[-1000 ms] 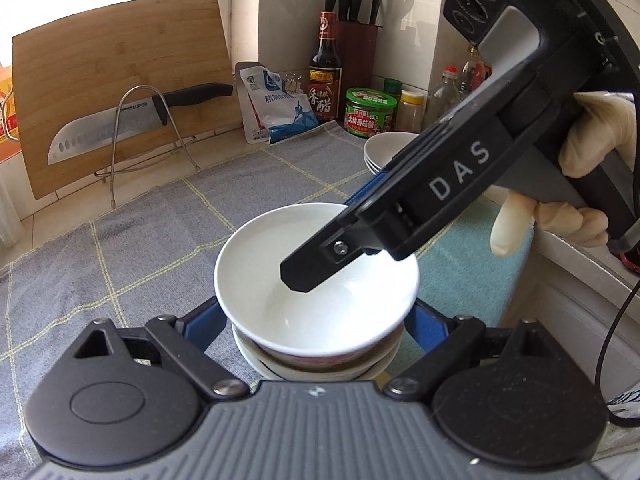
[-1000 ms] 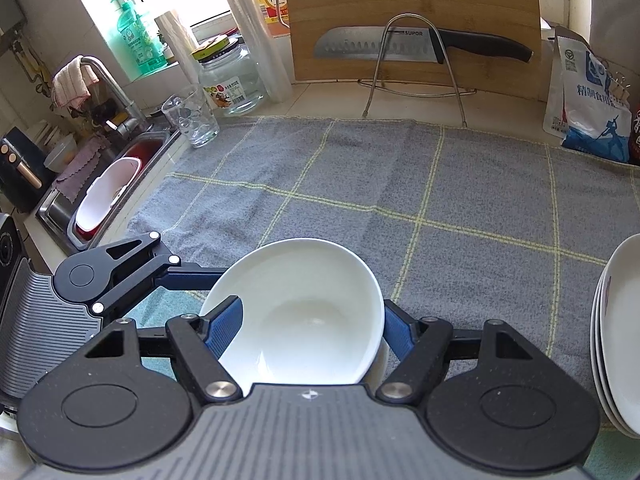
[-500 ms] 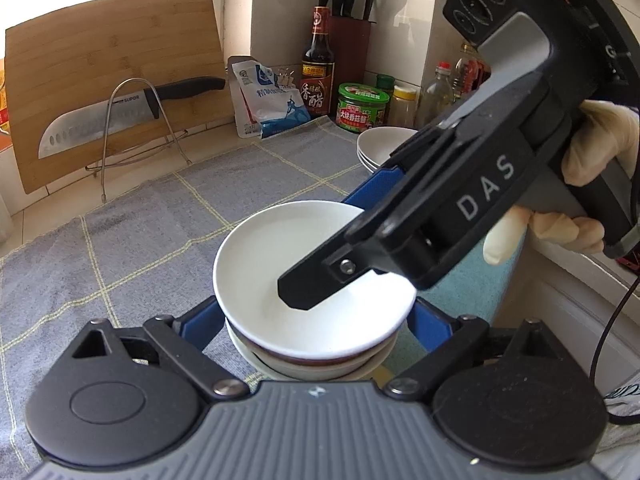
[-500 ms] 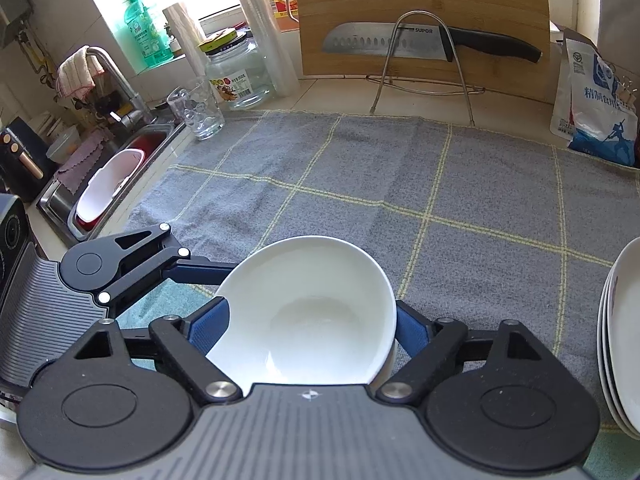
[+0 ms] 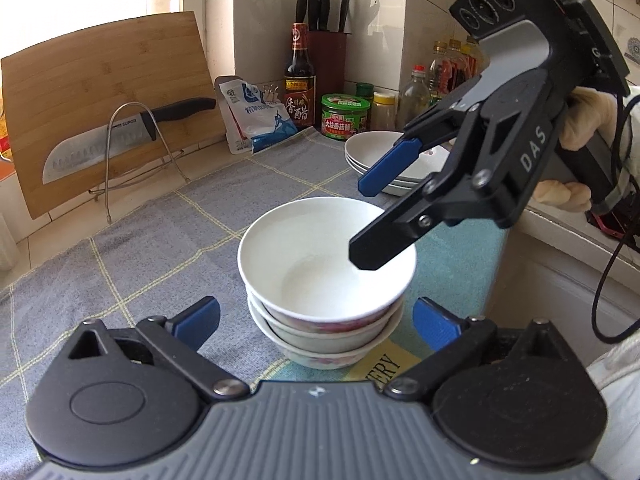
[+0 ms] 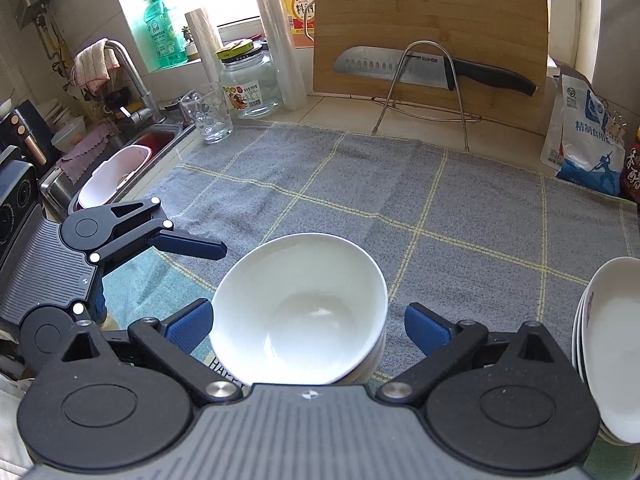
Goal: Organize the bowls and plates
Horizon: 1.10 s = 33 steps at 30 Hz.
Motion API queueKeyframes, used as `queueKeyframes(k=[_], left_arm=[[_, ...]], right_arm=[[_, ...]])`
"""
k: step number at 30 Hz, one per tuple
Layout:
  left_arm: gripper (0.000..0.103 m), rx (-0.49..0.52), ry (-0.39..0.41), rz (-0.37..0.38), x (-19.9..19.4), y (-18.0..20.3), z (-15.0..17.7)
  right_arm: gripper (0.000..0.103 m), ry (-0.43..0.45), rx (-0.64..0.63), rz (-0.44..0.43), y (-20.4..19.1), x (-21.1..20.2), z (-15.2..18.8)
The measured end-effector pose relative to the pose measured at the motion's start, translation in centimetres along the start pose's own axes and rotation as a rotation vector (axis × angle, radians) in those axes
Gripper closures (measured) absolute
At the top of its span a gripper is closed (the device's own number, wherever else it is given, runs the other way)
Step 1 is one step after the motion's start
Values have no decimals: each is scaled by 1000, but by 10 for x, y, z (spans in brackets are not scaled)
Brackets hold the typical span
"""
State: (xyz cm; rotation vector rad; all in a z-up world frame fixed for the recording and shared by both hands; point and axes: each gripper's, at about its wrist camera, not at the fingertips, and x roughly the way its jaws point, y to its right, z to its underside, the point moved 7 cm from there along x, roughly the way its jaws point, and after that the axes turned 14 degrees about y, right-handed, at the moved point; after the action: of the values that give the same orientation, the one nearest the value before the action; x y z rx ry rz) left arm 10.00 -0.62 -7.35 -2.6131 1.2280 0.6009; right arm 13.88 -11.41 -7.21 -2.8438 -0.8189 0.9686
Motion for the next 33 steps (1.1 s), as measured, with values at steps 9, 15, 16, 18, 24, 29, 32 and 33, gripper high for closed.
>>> queueKeyframes(k=[9, 15, 16, 18, 24, 29, 32, 33], left_arm=[[1, 21, 19, 12, -3, -14, 8], [1, 43, -18, 63, 1, -11, 20], [1, 50, -28, 71, 2, -11, 22], [1, 61, -47, 74, 4, -12, 28], [1, 50, -96, 93, 14, -19, 45], [1, 88, -108, 102, 25, -21, 50], [1, 83, -126, 120, 35, -23, 51], [1, 91, -132, 128, 37, -22, 51]], right_arm=[[0, -15, -95, 24, -12, -10, 11], [0, -32, -176, 18, -25, -13, 23], [0, -39, -189, 20, -26, -13, 26], [0, -58, -221, 32, -28, -12, 33], [0, -112, -295, 58, -25, 3, 57], [0, -135, -330, 46, -14, 24, 68], [0, -144, -314, 18, -8, 35, 68], [0, -146, -318, 9, -6, 37, 68]])
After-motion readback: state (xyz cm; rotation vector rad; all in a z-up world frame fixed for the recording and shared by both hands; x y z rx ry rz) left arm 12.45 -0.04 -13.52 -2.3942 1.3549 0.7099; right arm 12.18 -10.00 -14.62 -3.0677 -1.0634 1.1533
